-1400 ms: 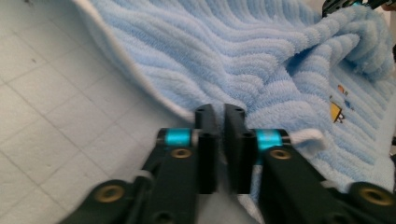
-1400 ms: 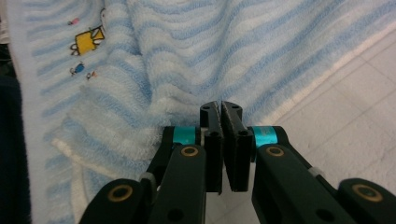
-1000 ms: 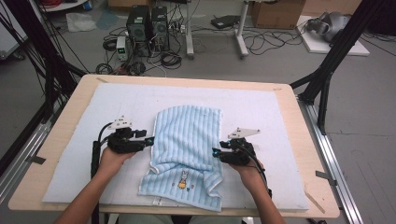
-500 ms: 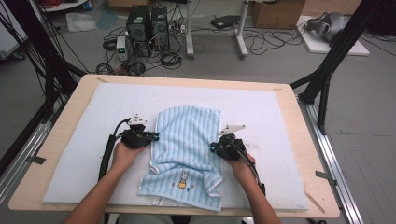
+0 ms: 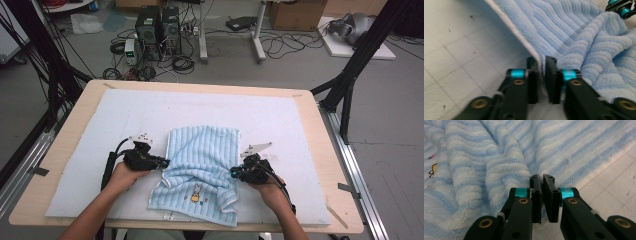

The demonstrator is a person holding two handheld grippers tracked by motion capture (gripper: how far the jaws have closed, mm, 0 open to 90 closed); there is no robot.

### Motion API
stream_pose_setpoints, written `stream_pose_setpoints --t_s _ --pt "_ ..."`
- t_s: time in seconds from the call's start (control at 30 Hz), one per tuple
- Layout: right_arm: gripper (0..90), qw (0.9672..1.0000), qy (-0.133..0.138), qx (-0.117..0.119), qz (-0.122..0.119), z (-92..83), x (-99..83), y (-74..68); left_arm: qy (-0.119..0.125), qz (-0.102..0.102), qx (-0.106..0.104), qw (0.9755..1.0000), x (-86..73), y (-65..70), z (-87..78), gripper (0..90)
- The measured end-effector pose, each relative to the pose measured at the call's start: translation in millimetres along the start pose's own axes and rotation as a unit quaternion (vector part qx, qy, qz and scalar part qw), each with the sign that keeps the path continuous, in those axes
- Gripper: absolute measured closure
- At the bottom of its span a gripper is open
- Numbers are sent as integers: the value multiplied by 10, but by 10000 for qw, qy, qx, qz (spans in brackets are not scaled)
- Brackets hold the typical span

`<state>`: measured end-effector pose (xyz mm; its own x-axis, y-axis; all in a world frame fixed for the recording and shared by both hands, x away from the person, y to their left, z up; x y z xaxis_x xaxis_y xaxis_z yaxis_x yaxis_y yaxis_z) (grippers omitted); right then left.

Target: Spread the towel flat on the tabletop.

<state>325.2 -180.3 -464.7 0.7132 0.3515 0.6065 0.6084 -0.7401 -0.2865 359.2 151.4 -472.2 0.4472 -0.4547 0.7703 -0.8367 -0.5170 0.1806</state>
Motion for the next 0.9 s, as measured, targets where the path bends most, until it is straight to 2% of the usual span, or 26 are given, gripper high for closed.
stream_pose_setpoints --t_s 0.07,0.1,0.13,0.2,0.27,0.33,0.4,0.43,0.47,0.57,0.63,0.67,0.77,0.9 --pt "733 9997 220 5 58 -32 24 18 193 -91 285 9994 58 -81 -31 551" --pt "702 9993 352 29 98 -53 42 32 440 -144 415 9981 91 -129 -66 529" --pt "689 9988 474 11 128 -77 57 45 646 -194 582 9960 129 -187 -102 520" --pt "672 9976 659 30 216 -120 76 67 725 -251 851 9934 218 -319 -170 480" --pt "667 9968 749 3 270 -147 83 83 941 -410 1078 9889 320 -454 -229 482" --pt "662 9963 822 -15 241 -154 92 98 987 -559 1281 9853 419 -591 -239 483" --pt "656 9963 830 -21 228 -152 95 99 1041 -688 1366 9827 504 -707 -212 488" --pt "654 9965 808 -30 225 -149 95 95 1035 -753 1371 9822 541 -762 -182 497" --pt "654 9966 800 -39 201 -146 93 93 972 -818 1402 9819 577 -815 -142 498" --pt "650 9965 810 -33 195 -142 95 88 819 -849 1511 9815 665 -948 -13 506" --pt "642 9964 838 -11 156 -143 100 86 752 -870 1606 9803 690 -1020 77 525" --pt "641 9964 833 -14 150 -143 99 87 626 -871 1618 9810 692 -1047 127 537" --pt "634 9965 828 2 142 -141 98 88 428 -688 1657 9828 681 -1050 280 580" --pt "623 9963 837 20 168 -144 97 90 155 -430 1522 9873 652 -957 432 567"
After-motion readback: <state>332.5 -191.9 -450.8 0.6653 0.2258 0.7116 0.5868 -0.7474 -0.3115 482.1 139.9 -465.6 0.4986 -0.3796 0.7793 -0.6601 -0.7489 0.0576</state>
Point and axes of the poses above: each handheld gripper's, and its own axes: z roughly forward along the jaws, x roughly out of its top, y roughly to its right, the point moved 4 cm from there along z, roughly forward along the jaws, and after that the axes turned 13 degrees about z, right-handed, at the moved point
